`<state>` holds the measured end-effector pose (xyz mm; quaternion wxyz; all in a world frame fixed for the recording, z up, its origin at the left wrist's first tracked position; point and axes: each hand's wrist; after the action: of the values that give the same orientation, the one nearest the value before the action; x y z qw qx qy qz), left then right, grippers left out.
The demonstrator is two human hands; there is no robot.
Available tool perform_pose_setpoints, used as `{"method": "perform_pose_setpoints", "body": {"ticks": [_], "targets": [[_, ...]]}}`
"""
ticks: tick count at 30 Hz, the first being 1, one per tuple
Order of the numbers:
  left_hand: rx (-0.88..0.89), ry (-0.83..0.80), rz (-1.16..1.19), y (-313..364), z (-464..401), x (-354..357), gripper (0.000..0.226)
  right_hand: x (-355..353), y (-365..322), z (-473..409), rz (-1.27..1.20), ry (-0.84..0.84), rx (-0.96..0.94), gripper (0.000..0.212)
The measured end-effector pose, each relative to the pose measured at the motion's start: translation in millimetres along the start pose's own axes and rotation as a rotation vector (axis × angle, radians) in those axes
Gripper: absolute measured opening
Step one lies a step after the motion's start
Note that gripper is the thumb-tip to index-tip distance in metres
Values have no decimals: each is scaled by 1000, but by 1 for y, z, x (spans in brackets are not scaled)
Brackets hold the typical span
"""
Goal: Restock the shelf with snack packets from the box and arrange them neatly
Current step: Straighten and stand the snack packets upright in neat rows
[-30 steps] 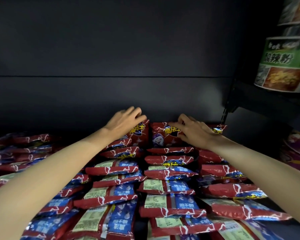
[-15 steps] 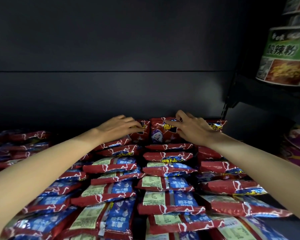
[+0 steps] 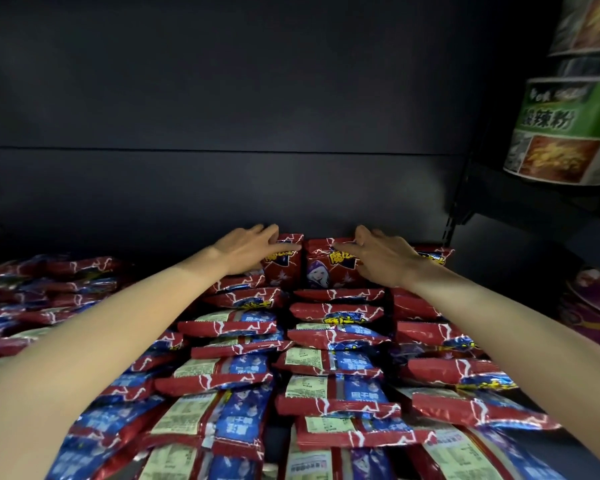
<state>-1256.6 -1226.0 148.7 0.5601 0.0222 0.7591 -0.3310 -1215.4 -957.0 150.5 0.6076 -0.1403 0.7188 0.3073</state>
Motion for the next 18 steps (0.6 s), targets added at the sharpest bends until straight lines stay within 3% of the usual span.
{"method": "perform_pose_setpoints", "body": {"ticks": [4, 7, 13, 18], "targets": [[-52, 19, 196, -6, 10, -22, 46, -11, -7, 4, -50, 146, -12, 46], [-139, 90, 319, -18, 36, -43, 29, -19, -11, 5, -48, 225, -60, 37], [-347, 205, 391, -66, 117, -48, 24, -48, -35, -16, -83, 313, -189, 27], [-248, -1, 346, -128, 164, 4, 36, -55, -99, -53, -41, 261, -365, 30]]}}
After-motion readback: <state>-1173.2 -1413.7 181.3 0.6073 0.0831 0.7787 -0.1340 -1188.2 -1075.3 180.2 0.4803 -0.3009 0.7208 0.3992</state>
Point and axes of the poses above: each hand's wrist, its own z-axis away from the middle knuckle, its own x-axis out of the palm, y = z × x, and after that the axes turned 11 degrees about -x, right-handed
